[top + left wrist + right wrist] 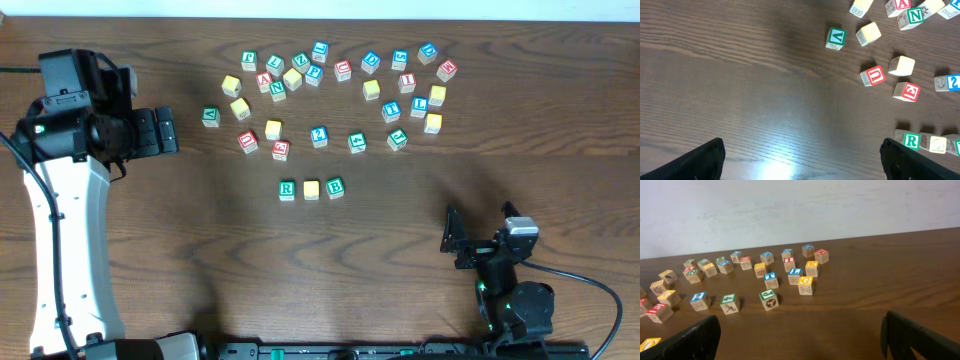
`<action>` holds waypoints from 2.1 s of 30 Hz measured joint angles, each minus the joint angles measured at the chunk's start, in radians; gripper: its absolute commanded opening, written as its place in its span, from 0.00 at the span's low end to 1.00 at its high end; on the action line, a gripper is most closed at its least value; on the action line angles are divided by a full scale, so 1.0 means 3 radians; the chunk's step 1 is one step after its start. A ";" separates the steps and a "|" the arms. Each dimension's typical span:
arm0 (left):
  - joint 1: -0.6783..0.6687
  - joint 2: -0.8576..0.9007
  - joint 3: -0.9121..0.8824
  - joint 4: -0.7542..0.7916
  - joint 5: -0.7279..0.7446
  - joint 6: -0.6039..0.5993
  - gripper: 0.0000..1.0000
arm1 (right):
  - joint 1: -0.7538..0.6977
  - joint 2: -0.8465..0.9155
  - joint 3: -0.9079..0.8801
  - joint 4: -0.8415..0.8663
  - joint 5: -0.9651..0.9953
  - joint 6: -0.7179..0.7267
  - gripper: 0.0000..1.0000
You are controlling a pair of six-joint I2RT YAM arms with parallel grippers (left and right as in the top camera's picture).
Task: Spell out ROBOT
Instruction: 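Open the left gripper and retract the left arm to the left side, then reach the right gripper into the far right of the block cluster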
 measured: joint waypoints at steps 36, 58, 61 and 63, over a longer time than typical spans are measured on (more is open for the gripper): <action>0.0000 0.0000 0.0000 0.0003 0.0000 0.0000 0.98 | 0.0000 0.0420 0.0355 0.0015 -0.0319 -0.0041 0.99; 0.0000 0.0000 0.0001 0.0004 0.0009 0.0000 0.98 | 0.0318 0.5641 0.5685 -0.2216 -0.0779 -0.0448 0.99; 0.0000 0.0000 0.0001 0.0000 0.0011 0.0001 0.98 | 0.0389 0.6298 0.6429 -0.2551 -0.0698 -0.0482 0.99; 0.0000 0.0000 0.0001 0.0001 0.0010 0.0000 0.98 | 0.0411 0.6644 0.6792 -0.2711 -0.0654 -0.0493 0.99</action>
